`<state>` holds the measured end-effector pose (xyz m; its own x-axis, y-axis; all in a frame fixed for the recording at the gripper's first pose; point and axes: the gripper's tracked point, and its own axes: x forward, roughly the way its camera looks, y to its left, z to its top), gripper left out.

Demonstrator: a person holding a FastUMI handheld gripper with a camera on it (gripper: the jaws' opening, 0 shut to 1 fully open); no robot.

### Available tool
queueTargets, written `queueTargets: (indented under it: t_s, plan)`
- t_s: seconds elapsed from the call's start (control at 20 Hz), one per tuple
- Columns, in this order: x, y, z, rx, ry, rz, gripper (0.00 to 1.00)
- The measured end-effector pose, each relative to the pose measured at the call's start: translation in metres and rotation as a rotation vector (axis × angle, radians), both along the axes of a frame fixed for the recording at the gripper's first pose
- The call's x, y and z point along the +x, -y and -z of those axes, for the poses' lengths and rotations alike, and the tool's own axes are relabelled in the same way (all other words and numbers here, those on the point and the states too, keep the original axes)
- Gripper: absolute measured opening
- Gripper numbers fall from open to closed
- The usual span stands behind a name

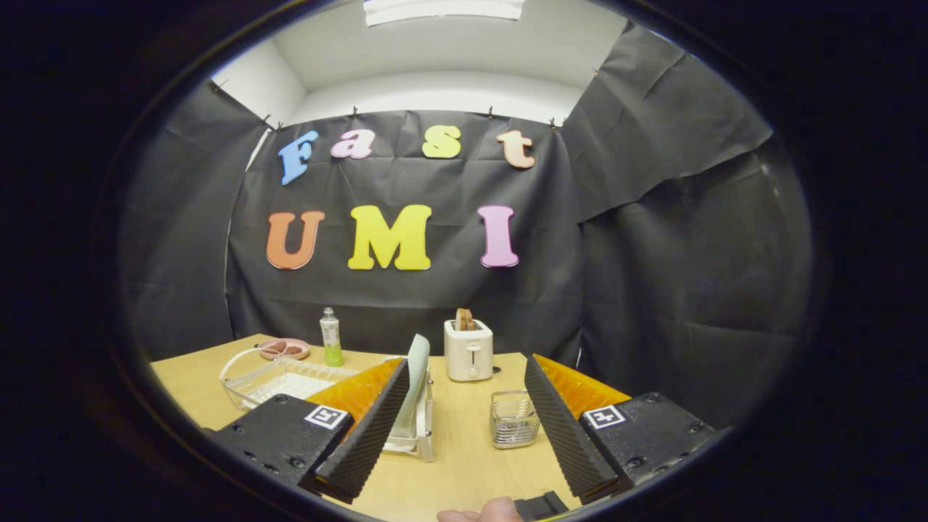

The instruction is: Take the plate from the dish rack, then take the spoon from the basket and place it into the plate.

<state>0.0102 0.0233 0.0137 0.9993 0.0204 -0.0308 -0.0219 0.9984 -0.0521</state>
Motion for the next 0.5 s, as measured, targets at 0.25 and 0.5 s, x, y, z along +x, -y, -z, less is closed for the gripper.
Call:
queueTargets:
  t_s: [0.25, 0.5]
  plan:
    - [0.025, -0.017, -0.021, -0.026, -0.068, -0.071, 1.00]
    - [0.064, -0.043, -0.024, -0.093, -0.204, -0.131, 1.00]
